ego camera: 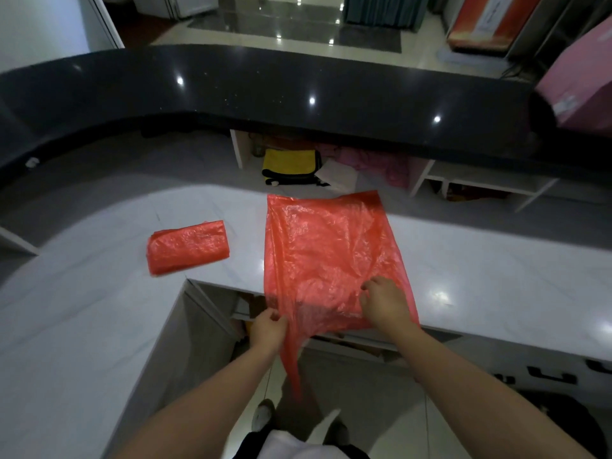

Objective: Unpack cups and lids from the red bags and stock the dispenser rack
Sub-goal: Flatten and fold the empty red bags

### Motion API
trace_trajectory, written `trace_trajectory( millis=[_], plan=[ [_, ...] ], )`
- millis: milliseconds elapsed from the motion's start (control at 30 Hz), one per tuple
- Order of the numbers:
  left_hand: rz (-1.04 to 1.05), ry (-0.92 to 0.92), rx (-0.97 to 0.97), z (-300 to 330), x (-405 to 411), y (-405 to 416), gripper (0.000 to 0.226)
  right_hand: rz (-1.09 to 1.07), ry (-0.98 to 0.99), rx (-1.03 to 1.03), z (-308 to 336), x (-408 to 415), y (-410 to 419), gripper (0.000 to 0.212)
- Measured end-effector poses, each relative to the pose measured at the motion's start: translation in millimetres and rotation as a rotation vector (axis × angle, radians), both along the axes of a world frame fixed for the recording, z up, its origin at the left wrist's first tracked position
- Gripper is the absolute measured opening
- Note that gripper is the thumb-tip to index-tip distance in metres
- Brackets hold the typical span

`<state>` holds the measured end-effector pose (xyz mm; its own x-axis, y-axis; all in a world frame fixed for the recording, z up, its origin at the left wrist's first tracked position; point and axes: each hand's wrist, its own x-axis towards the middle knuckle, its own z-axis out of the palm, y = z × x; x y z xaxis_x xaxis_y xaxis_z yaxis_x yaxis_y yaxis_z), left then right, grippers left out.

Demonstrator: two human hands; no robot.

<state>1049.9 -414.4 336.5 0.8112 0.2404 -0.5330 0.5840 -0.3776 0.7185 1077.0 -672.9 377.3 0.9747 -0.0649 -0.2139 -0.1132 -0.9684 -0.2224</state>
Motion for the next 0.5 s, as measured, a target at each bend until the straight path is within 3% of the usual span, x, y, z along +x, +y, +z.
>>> trace_trajectory(
  millis=[133,233,300,400,500],
  plan=[
    [0.225,-0.016,-0.147,-3,-1,13,0.015,-0.410,-0.105,0.108,2,-14,-30,0.048],
    [0.270,0.012,-0.185,-7,0,26,0.018,-0.608,-0.022,0.351,-1,-22,-49,0.058],
    [0.220,0.018,-0.155,-9,3,32,0.020,-0.642,0.099,0.576,-6,-27,-54,0.047],
    [0.144,0.048,-0.230,-10,8,36,0.030,-0.655,0.179,0.753,-13,-35,-55,0.029],
    [0.067,0.101,-0.333,-10,12,43,0.050,-0.767,0.199,0.930,-18,-43,-54,0.028]
  ],
)
